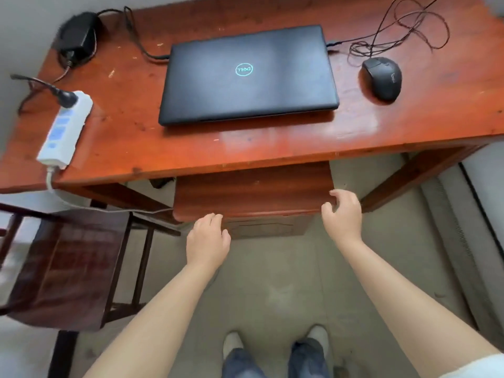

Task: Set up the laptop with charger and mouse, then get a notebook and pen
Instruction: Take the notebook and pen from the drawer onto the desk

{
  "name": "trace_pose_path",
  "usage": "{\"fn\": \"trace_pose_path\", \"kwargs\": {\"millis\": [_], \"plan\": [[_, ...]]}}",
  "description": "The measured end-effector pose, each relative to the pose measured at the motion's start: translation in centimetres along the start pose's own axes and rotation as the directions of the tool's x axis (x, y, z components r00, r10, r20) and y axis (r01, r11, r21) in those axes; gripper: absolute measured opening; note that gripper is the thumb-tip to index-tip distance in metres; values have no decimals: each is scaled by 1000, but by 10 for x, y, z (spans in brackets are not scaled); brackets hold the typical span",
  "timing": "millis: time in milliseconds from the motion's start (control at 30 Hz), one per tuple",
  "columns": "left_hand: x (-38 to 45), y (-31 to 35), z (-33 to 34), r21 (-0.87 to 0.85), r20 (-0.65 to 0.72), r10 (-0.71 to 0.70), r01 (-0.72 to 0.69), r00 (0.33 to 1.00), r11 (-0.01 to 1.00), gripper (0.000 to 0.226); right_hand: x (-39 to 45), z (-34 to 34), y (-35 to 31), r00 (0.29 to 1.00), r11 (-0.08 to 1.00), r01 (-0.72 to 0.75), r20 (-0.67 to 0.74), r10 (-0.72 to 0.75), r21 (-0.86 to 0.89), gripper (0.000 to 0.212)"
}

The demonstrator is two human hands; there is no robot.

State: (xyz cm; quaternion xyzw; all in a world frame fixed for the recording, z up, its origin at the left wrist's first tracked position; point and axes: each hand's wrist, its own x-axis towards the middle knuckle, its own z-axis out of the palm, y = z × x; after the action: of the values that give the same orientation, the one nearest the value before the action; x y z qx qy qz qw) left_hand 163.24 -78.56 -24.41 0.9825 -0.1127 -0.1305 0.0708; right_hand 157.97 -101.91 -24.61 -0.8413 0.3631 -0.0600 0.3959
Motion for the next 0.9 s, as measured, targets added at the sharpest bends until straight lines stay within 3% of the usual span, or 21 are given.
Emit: {"fn": "trace_pose_path", "kwargs": {"millis": [67,233,367,500,567,667,767,900], "plan": [[-7,-22,12,76,33,-37,34,999,997,44,-17,15,14,998,997,-46,50,49,-60,29],[-1,-72,58,303,42,41,-52,998,952,45,-35,63,40,995,959,-95,-16,94,-267,31],[16,-100,101,276,31,15,-23,999,961,44,-28,110,65,986,906,-134,39,163,-401,36],[42,-120,151,144,-91,23,-9,996,990,63,-2,157,103,997,868,-56,10,70,-494,52],[57,-123,172,-13,-167,-35,33,985,999,71,15,174,116,993,920,-104,-94,73,-377,61],[76,-122,199,-337,-327,-83,-35,941,941,84,39,192,128,950,993,-118,-289,115,8,69],[91,-122,224,-593,-435,-146,-161,889,789,93,51,207,139,902,941,123,-431,26,314,61],[107,-111,234,-772,-483,-300,-238,823,590,98,55,218,149,841,870,300,-540,-47,391,70]]}}
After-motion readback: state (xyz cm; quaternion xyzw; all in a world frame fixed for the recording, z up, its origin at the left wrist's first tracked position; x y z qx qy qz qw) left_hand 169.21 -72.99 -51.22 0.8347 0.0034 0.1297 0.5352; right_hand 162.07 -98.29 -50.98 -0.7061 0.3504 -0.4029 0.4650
